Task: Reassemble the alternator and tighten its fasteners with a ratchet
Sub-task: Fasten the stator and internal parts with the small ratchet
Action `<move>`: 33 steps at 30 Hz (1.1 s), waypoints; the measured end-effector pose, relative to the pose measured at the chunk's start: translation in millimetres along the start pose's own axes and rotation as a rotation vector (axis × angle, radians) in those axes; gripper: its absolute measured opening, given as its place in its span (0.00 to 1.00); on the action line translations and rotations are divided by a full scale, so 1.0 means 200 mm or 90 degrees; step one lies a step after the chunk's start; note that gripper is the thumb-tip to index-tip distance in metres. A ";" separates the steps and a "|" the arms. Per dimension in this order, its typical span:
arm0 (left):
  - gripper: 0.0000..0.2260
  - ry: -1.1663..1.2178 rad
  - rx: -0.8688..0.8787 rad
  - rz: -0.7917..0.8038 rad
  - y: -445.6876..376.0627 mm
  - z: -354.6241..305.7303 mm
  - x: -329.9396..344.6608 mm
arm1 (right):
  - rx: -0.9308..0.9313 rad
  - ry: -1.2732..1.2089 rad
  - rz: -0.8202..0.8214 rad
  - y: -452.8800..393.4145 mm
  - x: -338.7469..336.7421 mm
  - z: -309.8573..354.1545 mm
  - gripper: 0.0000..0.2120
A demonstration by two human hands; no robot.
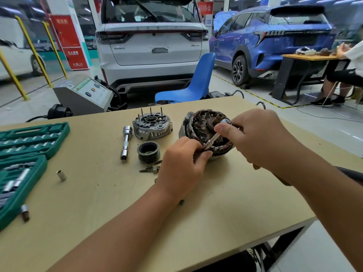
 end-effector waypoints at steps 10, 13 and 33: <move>0.06 0.007 0.020 0.013 -0.01 0.04 0.03 | -0.151 0.034 -0.043 -0.01 0.01 -0.01 0.25; 0.06 0.017 0.029 0.017 -0.01 0.04 0.03 | -0.118 0.014 -0.067 0.00 0.03 -0.04 0.25; 0.05 0.050 0.012 0.033 -0.01 0.03 0.01 | -0.096 0.123 0.179 -0.05 -0.10 0.01 0.09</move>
Point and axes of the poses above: each hand's wrist, its own y-axis away from the middle knuckle, its own x-axis out of the palm, z = x × y, the point moved 1 cm from there along -y, towards the middle knuckle, and after that the axes turned 8 degrees about x, right-handed, at the moved point
